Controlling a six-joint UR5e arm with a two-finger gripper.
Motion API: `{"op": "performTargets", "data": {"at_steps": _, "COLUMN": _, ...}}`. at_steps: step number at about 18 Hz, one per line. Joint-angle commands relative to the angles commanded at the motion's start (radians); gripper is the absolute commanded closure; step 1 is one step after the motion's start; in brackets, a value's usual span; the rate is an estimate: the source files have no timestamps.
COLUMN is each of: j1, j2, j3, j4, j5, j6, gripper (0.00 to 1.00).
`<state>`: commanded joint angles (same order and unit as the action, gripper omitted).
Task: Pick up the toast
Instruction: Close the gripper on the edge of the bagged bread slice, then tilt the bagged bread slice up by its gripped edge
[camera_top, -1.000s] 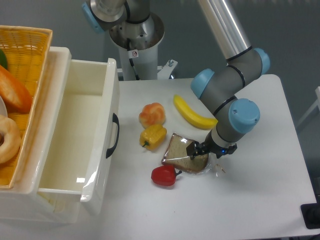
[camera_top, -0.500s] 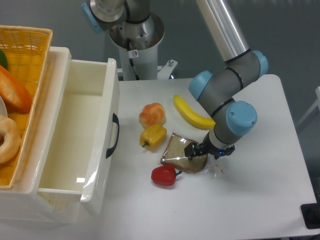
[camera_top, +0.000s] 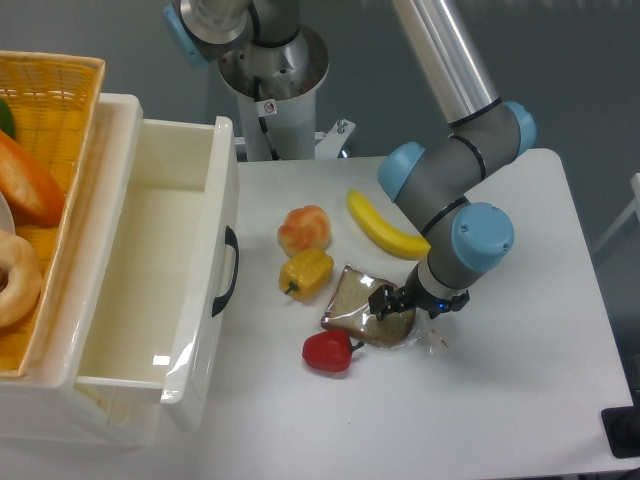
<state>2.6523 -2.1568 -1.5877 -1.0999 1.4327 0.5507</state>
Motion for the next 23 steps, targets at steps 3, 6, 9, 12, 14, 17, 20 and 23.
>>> {"op": "performTargets", "data": {"at_steps": 3, "j1": 0.0, "j2": 0.0, "j3": 0.002, "j4": 0.002, "j5": 0.0, "j6": 0.003, "gripper": 0.0}}
{"op": "performTargets", "data": {"at_steps": 6, "j1": -0.002, "j2": 0.0, "j3": 0.003, "j4": 0.002, "j5": 0.0, "j6": 0.005, "gripper": 0.02}}
{"op": "performTargets", "data": {"at_steps": 9, "j1": -0.006, "j2": -0.003, "j3": 0.005, "j4": 0.002, "j5": 0.0, "j6": 0.006, "gripper": 0.08}}
{"op": "performTargets", "data": {"at_steps": 12, "j1": -0.006, "j2": -0.008, "j3": 0.006, "j4": 0.002, "j5": 0.002, "j6": 0.006, "gripper": 0.15}}
{"op": "performTargets", "data": {"at_steps": 14, "j1": -0.006, "j2": -0.008, "j3": 0.006, "j4": 0.002, "j5": 0.002, "j6": 0.006, "gripper": 0.16}}
{"op": "performTargets", "data": {"at_steps": 17, "j1": -0.006, "j2": -0.006, "j3": 0.006, "j4": 0.002, "j5": 0.0, "j6": 0.006, "gripper": 0.19}}
{"op": "performTargets", "data": {"at_steps": 20, "j1": -0.006, "j2": -0.006, "j3": 0.008, "j4": 0.002, "j5": 0.002, "j6": 0.021, "gripper": 0.27}}
{"op": "performTargets", "data": {"at_steps": 23, "j1": -0.006, "j2": -0.006, "j3": 0.006, "j4": 0.002, "j5": 0.0, "j6": 0.035, "gripper": 0.39}}
